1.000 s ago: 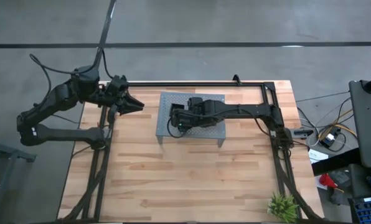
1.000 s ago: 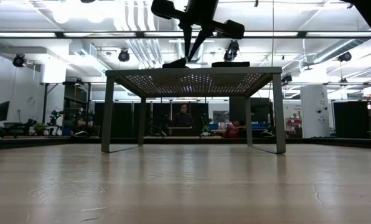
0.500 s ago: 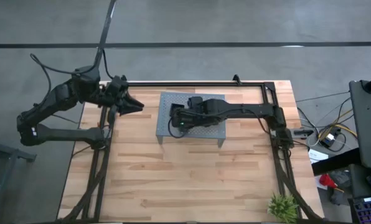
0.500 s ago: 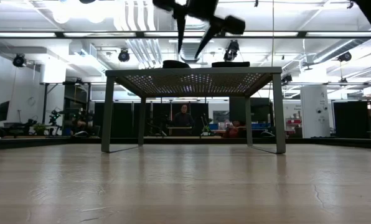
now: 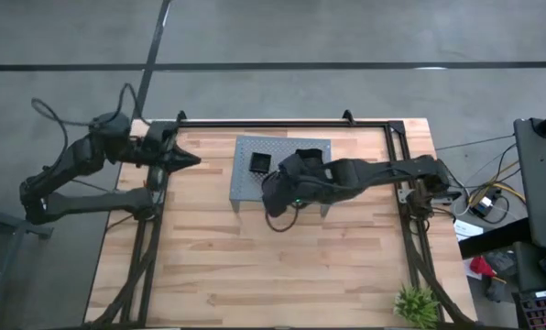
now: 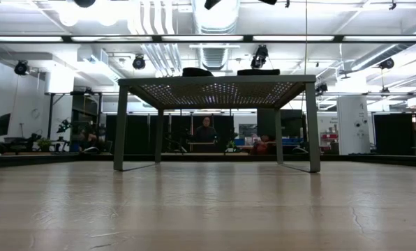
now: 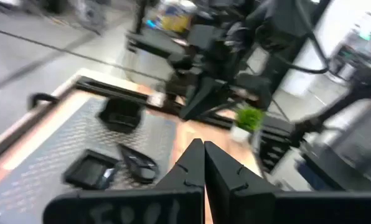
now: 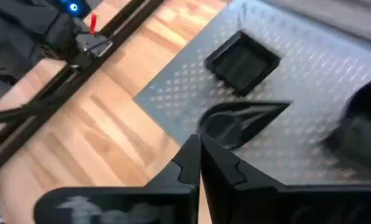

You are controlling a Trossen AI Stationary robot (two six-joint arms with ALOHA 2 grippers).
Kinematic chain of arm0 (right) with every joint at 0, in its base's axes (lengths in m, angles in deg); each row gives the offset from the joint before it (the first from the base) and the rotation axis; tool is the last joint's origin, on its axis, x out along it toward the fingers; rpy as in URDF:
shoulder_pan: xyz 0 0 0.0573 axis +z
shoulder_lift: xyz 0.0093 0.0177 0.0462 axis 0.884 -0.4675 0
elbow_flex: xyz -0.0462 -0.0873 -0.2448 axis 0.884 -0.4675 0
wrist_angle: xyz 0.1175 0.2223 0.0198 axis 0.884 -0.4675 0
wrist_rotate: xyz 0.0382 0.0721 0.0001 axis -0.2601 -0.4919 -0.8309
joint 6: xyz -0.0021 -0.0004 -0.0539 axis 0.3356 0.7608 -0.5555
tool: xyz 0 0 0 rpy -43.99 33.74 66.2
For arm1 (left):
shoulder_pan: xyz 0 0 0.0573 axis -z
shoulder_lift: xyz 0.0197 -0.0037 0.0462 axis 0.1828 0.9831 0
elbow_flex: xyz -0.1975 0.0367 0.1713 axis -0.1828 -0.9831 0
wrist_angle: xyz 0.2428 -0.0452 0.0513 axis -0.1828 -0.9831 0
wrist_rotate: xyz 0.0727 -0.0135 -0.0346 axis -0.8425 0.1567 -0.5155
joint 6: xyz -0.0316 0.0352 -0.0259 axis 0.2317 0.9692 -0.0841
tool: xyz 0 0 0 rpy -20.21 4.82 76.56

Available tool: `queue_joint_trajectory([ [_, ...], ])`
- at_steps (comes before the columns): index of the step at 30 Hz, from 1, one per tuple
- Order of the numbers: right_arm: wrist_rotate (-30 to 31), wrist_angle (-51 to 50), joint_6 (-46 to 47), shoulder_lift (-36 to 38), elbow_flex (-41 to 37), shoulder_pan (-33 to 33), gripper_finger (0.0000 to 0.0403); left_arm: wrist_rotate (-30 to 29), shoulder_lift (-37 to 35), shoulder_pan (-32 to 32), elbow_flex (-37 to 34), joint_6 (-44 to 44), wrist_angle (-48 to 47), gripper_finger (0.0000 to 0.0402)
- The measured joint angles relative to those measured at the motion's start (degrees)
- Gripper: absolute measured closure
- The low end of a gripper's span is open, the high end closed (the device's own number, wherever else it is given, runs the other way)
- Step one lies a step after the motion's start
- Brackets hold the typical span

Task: Pick & Place Mini shaped plates
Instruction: Return to Home Position

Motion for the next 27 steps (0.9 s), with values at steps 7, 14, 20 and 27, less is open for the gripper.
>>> queue_joint_trajectory([
  [7, -8.11, 29.83, -16.67, 16.38, -23.72, 1.12, 0.0395, -4.23, -10.62, -0.04, -11.96, 5.85, -1.35, 0.0401],
  [14, -11.07, 47.35, -30.04, 32.55, -44.47, 3.01, 0.0394, -1.0, -18.71, 0.22, -17.81, -0.3, -0.41, 0.0401],
  [20, -6.92, 43.53, -31.12, 45.52, -55.88, 3.37, 0.0394, -11.18, -24.26, 0.21, -21.3, 2.86, -0.15, 0.0401],
  [27, -3.09, 50.69, -31.39, 62.08, -75.07, 3.74, 0.0394, -8.77, -28.9, 0.21, -29.93, 4.51, 4.42, 0.0401],
])
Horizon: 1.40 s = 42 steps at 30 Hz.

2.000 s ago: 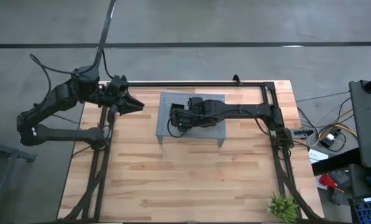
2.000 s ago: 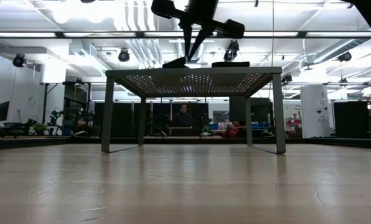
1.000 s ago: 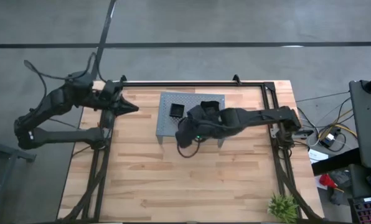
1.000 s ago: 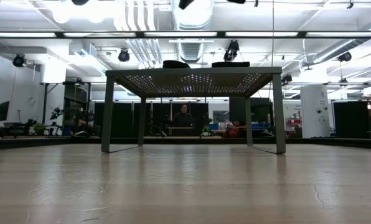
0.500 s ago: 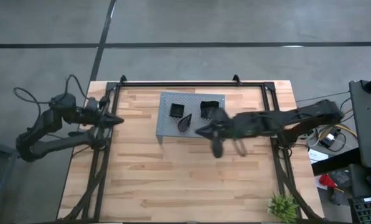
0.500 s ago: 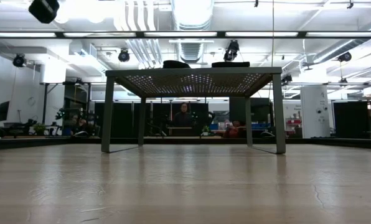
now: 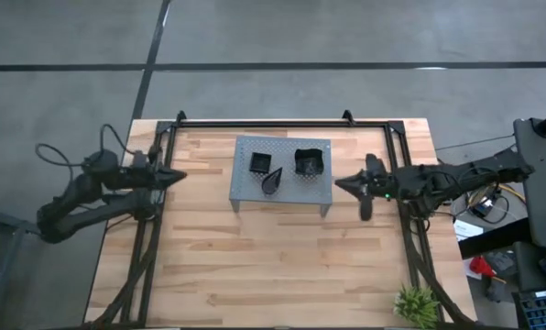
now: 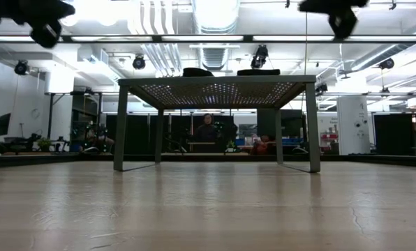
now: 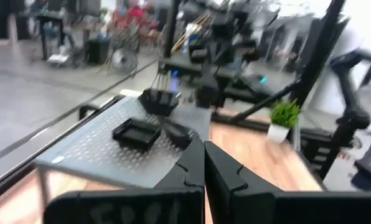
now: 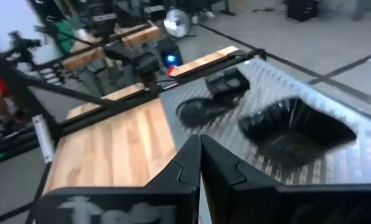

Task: Pick & Place Mini shaped plates
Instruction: Return to Home Position

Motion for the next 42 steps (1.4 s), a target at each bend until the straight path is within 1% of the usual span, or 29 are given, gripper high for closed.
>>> queue_joint_trajectory([
  [2, -2.21, 0.76, 0.02, 4.63, -4.84, -0.3, 0.0394, 1.58, -1.52, 0.0, -5.11, -1.2, 6.94, 0.0401],
  [5, -2.8, 3.45, 0.26, 10.86, -11.27, -1.05, 0.0394, 2.18, -2.53, 0.0, -12.65, -2.22, 17.75, 0.0401],
  [8, -2.26, 8.16, -3.14, 17.52, -16.84, -1.2, 0.0394, -0.27, -2.98, 0.02, -17.48, -2.63, 24.18, 0.0401],
  [11, -1.42, 8.71, -3.74, 24.71, -21.58, -1.71, 0.0394, -0.77, -3.6, -0.01, -20.15, -3.7, 24.15, 0.0401],
  [14, -1.65, 8.6, -6.96, 30.84, -25.31, -1.72, 0.0394, -0.78, -4.64, -0.01, -21.71, -3.92, 23.45, 0.0401],
  [18, -0.54, 8.69, -9.63, 39.31, -29.3, -1.79, 0.0394, -1.4, -6.61, 0.02, -23.31, -4.05, 23.25, 0.0401],
  [21, -0.98, 7.77, -12.18, 45.19, -32.18, -1.7, 0.0394, -2.87, -8.39, -0.01, -25.0, -4.57, 23.19, 0.0401],
  [24, 0.49, 6.46, -13.66, 44.98, -33.12, -1.8, 0.0394, -3.57, -8.27, -0.01, -26.54, -4.69, 23.83, 0.0401],
  [26, 3.84, 6.42, -13.59, 43.76, -33.81, -2.11, 0.0394, -3.82, -8.07, -0.01, -27.71, -4.86, 25.26, 0.0401],
  [29, 8.85, 4.06, -13.7, 44.07, -34.93, -2.04, 0.0394, -6.42, -8.35, -0.01, -29.59, -5.77, 27.48, 0.0401],
  [31, 12.6, 3.4, -15.33, 44.59, -35.5, -2.06, 0.0394, -8.45, -8.34, -0.01, -30.11, -6.07, 28.23, 0.0401],
  [32, 13.5, 2.43, -16.74, 44.99, -35.79, -2.07, 0.0394, -9.14, -7.86, -0.01, -30.13, -5.55, 28.14, 0.0401],
  [35, 14.19, 0.78, -22.68, 44.96, -36.27, -2.07, 0.0394, -9.96, -6.35, -0.01, -30.13, -3.23, 27.89, 0.0401],
  [37, 14.04, 0.76, -26.85, 44.37, -36.19, -2.05, 0.0394, -9.99, -5.39, 0.02, -30.13, -3.29, 27.87, 0.0401],
  [42, 13.82, 0.8, -28.42, 43.47, -36.27, -2.05, 0.0394, -10.02, -4.57, 0.01, -30.19, -4.74, 28.15, 0.0401],
])
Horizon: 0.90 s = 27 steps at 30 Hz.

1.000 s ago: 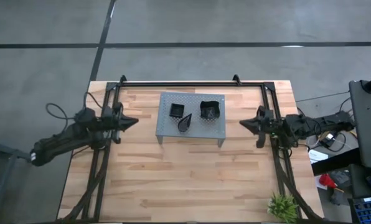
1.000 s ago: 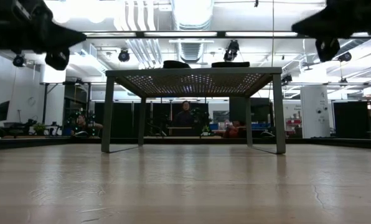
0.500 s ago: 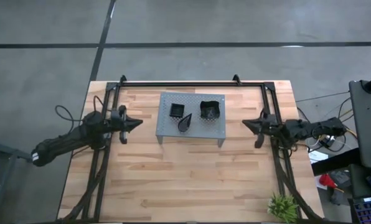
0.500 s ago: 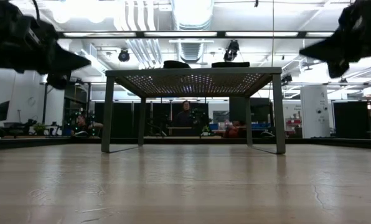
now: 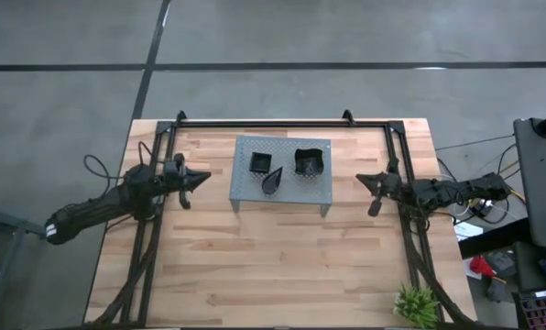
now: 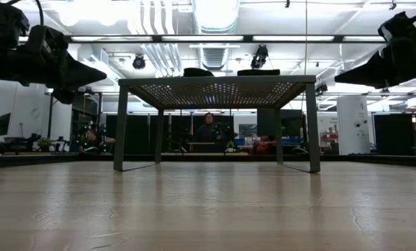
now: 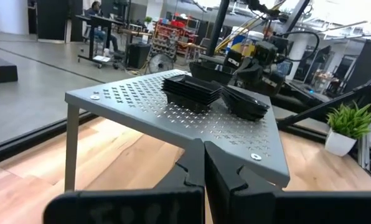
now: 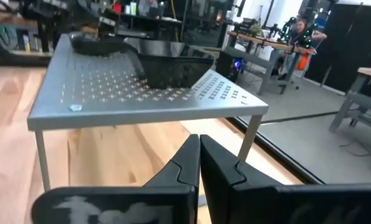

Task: Pick & Place Mini shaped plates
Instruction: Return to Home Position

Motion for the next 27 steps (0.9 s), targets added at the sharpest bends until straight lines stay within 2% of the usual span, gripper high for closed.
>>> queue_joint_trajectory([
  [11, 0.02, 0.17, 6.23, 0.09, 0.0, 0.0, 0.0394, 0.01, 0.07, 0.0, -0.09, -0.04, 0.26, 0.0401],
  [27, 0.02, 0.18, 5.84, 0.09, 0.0, 0.0, 0.0394, 0.04, 0.07, -0.01, -0.11, -0.07, 0.28, 0.0401],
])
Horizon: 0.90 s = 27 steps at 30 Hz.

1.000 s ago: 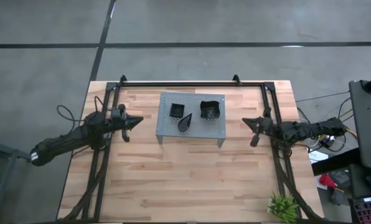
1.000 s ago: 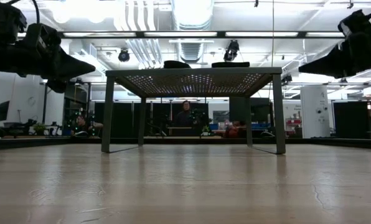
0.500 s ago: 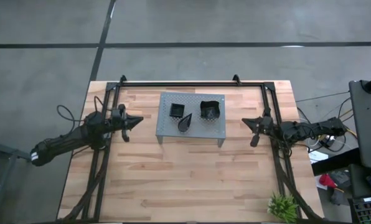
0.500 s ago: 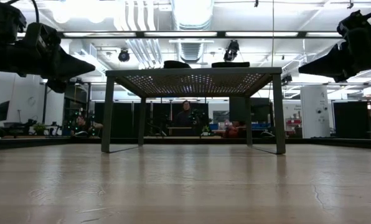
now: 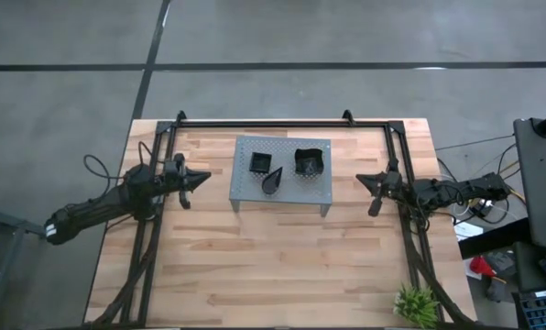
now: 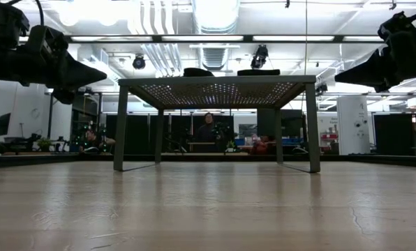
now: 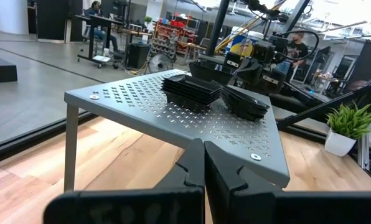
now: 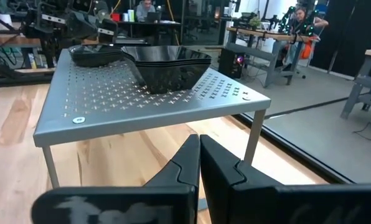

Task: Pick & Place Mini shaped plates
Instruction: Return to Home Position

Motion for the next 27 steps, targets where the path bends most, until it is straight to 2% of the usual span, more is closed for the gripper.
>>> queue_joint_trajectory([
  [27, 0.0, -0.01, 0.46, 0.0, 0.0, 0.0, 0.0394, 0.02, 0.01, 0.01, -0.02, 0.0, 0.0, 0.0401],
])
